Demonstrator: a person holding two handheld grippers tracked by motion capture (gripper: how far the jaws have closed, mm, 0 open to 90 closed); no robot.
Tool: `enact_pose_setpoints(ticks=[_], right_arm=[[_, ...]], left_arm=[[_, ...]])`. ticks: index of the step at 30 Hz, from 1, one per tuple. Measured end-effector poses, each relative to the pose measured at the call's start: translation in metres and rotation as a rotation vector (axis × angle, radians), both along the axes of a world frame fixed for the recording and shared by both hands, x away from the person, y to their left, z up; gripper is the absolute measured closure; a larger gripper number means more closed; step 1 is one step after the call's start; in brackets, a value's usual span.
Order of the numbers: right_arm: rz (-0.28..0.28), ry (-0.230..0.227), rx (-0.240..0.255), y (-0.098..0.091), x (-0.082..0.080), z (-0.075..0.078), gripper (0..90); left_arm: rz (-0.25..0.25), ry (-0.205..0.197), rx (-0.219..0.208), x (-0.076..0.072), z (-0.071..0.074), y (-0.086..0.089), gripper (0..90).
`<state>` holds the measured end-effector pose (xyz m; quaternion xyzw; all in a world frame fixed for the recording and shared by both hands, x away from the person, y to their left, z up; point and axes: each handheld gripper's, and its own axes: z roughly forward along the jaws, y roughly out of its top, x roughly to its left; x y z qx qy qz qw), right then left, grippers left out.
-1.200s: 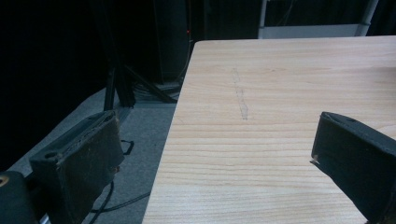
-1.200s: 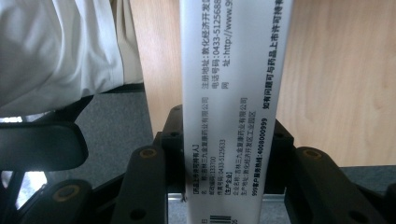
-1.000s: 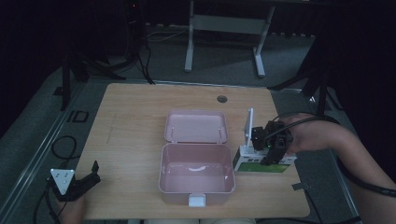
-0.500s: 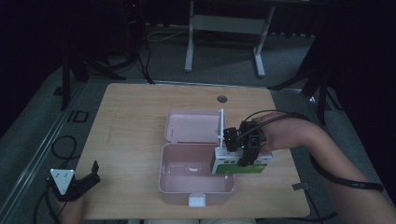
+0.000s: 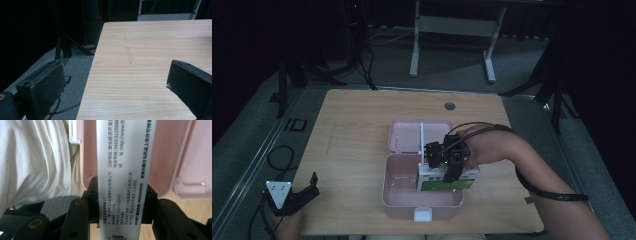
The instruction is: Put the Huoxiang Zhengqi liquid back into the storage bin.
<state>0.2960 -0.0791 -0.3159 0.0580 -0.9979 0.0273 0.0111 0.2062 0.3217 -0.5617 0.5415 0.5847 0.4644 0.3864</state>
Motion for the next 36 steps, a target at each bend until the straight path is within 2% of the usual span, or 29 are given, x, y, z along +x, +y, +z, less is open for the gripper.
enact_pose_setpoints(ticks=[9,12,16,19,22,24,30,36], right_arm=[[0.013,0.01,-0.016,0.022,0.0,-0.027,62.0],[0.019,0.018,-0.01,0.027,-0.002,-0.032,62.0],[0.033,0.05,-0.001,0.033,-0.005,-0.038,62.0],[0.04,0.052,-0.007,0.037,-0.007,-0.044,62.0],[0.039,0.048,-0.014,0.038,-0.005,-0.049,62.0],[0.024,0.061,-0.013,0.038,-0.003,-0.059,62.0],[0.01,0.058,-0.033,0.037,0.001,-0.083,62.0],[-0.011,0.061,-0.036,0.033,0.004,-0.101,62.0]], left_arm=[[-0.001,0.0,-0.001,0.0,0.0,0.0,2.1],[-0.002,0.001,0.0,0.0,0.0,0.0,2.1],[-0.002,0.0,-0.001,0.0,0.0,0.0,2.1],[-0.002,0.0,0.0,0.0,0.0,0.0,2.1],[-0.002,0.0,0.0,0.0,0.0,0.0,2.1],[-0.002,0.0,-0.001,0.0,0.0,0.0,2.1],[-0.003,0.0,0.0,0.0,0.0,0.0,2.1],[-0.003,0.0,0.0,0.0,0.0,0.0,2.2]])
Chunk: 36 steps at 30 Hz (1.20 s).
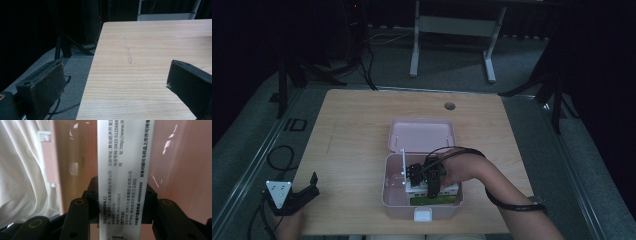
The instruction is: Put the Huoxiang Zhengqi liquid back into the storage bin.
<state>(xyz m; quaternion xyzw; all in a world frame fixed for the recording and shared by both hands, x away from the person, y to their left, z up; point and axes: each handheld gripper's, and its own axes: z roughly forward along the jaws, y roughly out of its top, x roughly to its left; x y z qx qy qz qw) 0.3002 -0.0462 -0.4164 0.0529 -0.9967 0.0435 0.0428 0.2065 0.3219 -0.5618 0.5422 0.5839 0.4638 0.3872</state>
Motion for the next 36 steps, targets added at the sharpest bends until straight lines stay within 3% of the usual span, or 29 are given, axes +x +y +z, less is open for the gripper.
enact_pose_setpoints(ticks=[21,27,36], right_arm=[[-0.026,0.039,0.005,-0.009,0.002,-0.046,61.9],[-0.038,0.045,0.036,-0.013,0.002,-0.048,61.8],[-0.034,0.031,0.015,-0.014,0.003,-0.039,58.0]], left_arm=[[-0.001,0.002,0.003,0.0,0.0,0.0,2.1],[-0.001,0.003,0.004,0.0,0.0,0.0,2.2],[-0.002,0.003,0.003,0.0,0.0,0.0,2.1]])
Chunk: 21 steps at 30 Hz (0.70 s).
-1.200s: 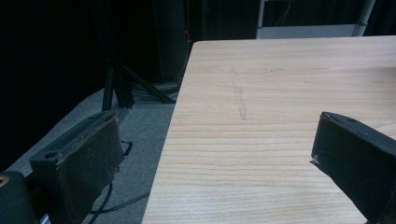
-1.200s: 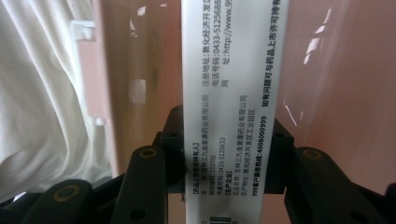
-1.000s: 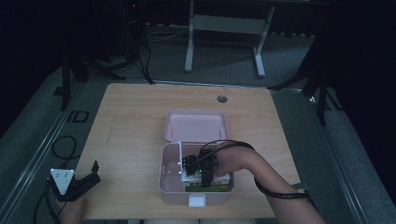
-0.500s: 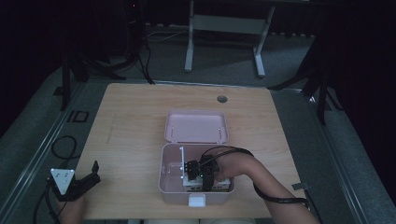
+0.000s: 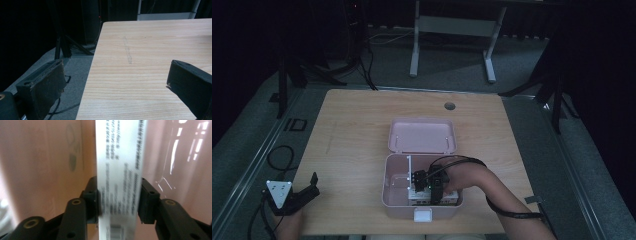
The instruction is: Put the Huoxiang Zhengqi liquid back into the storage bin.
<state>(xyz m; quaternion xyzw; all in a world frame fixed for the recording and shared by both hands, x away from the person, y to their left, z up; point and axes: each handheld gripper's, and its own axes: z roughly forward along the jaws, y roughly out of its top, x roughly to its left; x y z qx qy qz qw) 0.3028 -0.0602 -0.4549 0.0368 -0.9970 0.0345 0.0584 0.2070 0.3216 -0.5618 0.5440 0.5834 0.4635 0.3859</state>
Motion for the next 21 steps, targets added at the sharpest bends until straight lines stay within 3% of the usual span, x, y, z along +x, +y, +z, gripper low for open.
enact_pose_setpoints(ticks=[7,15,21], right_arm=[[-0.011,-0.017,0.035,-0.008,0.002,0.031,54.8],[-0.053,-0.062,0.146,-0.029,0.01,0.071,52.3],[-0.104,-0.101,0.224,-0.058,0.018,0.089,50.3]], left_arm=[[0.001,0.001,0.003,0.0,0.0,0.0,2.1],[0.002,0.001,0.002,0.0,0.0,0.0,2.2],[0.002,0.001,0.002,0.0,0.0,0.0,2.1]])
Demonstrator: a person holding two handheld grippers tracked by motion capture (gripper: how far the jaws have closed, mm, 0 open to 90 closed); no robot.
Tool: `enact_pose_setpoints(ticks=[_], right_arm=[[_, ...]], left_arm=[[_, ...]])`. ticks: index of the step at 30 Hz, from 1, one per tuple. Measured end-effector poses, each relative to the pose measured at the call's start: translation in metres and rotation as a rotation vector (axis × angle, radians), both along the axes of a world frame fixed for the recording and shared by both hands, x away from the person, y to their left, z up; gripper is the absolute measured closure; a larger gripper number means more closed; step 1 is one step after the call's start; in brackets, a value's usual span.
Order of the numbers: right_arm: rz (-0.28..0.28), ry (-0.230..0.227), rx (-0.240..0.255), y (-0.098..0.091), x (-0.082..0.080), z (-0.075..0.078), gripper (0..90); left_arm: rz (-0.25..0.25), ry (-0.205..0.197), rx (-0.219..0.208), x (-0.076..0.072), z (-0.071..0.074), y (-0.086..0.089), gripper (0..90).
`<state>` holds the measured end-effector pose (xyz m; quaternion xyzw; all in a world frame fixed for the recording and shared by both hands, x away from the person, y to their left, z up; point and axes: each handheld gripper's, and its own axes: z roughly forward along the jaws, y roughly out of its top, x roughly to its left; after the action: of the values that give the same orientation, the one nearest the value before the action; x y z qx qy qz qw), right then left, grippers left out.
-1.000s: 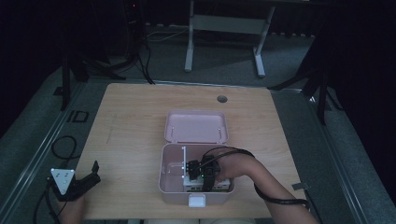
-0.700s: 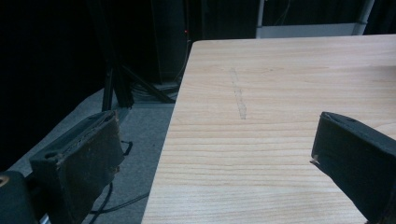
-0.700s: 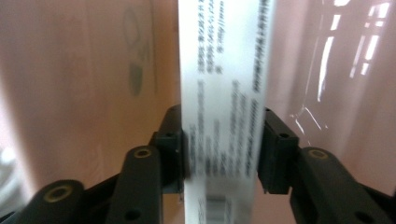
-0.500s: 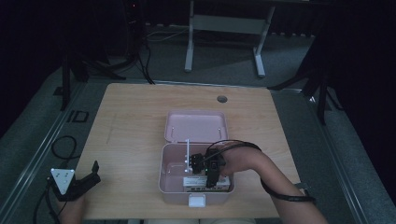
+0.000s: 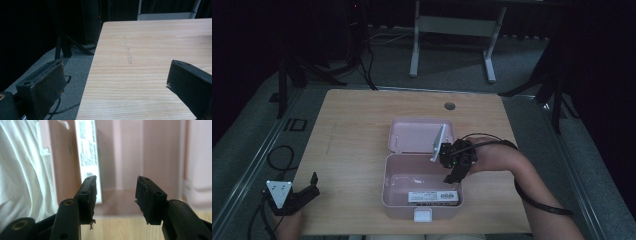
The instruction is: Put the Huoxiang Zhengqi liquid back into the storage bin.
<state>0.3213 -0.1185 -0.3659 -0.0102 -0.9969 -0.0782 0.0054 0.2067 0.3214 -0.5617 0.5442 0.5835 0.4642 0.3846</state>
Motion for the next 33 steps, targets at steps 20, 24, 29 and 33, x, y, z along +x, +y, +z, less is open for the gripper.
enact_pose_setpoints(ticks=[20,24,29,33], right_arm=[[-0.281,-0.084,0.24,-0.106,0.041,-0.044,13.8],[-0.367,-0.086,0.284,-0.122,0.052,-0.076,13.2],[-0.487,-0.19,0.448,-0.139,0.06,-0.116,13.0],[-0.553,-0.268,0.533,-0.148,0.062,-0.14,12.6]], left_arm=[[-0.001,0.002,0.0,0.0,0.0,0.0,2.1],[-0.002,0.0,-0.002,0.0,0.0,0.0,2.1],[-0.003,0.0,-0.001,0.0,0.0,0.0,2.1],[-0.004,0.002,0.0,0.0,0.0,0.0,2.1]])
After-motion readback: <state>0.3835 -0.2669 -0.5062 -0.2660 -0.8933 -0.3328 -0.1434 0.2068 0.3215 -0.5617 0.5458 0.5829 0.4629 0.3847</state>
